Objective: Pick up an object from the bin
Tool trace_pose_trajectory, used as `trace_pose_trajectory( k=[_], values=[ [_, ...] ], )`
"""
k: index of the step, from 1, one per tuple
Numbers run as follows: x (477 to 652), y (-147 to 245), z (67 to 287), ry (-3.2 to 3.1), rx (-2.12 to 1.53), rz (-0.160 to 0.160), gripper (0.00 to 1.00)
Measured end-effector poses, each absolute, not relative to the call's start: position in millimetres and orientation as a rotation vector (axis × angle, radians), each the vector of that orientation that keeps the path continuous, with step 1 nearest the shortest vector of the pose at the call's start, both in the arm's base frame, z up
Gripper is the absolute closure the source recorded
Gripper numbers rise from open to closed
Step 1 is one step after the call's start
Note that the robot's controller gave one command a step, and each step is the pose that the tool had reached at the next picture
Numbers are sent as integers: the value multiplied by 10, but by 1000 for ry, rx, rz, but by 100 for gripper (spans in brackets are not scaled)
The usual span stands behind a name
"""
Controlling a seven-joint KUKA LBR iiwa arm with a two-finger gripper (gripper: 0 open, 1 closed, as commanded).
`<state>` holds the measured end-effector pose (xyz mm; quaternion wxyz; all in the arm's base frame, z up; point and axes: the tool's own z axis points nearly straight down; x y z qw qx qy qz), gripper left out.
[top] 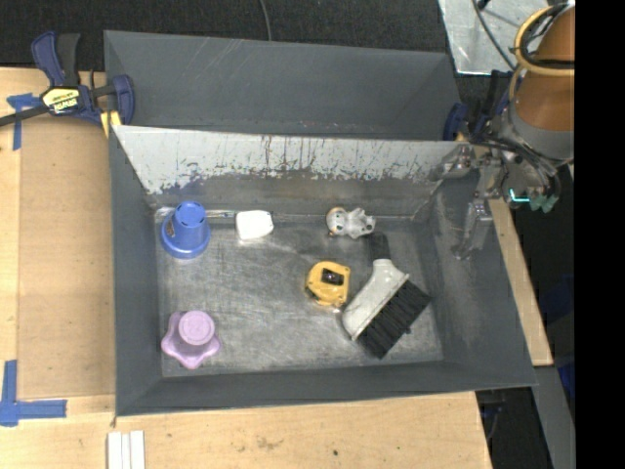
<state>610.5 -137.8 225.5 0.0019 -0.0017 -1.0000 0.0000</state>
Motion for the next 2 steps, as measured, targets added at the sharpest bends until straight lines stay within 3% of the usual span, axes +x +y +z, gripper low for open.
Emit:
trace_pose_trajectory(
  k=[1, 2],
  values=[
    [6114, -1370, 2298, -3144, -2, 1, 0],
    [6044, -1284, 1836, -3141, 207, 3, 0]
  ],
)
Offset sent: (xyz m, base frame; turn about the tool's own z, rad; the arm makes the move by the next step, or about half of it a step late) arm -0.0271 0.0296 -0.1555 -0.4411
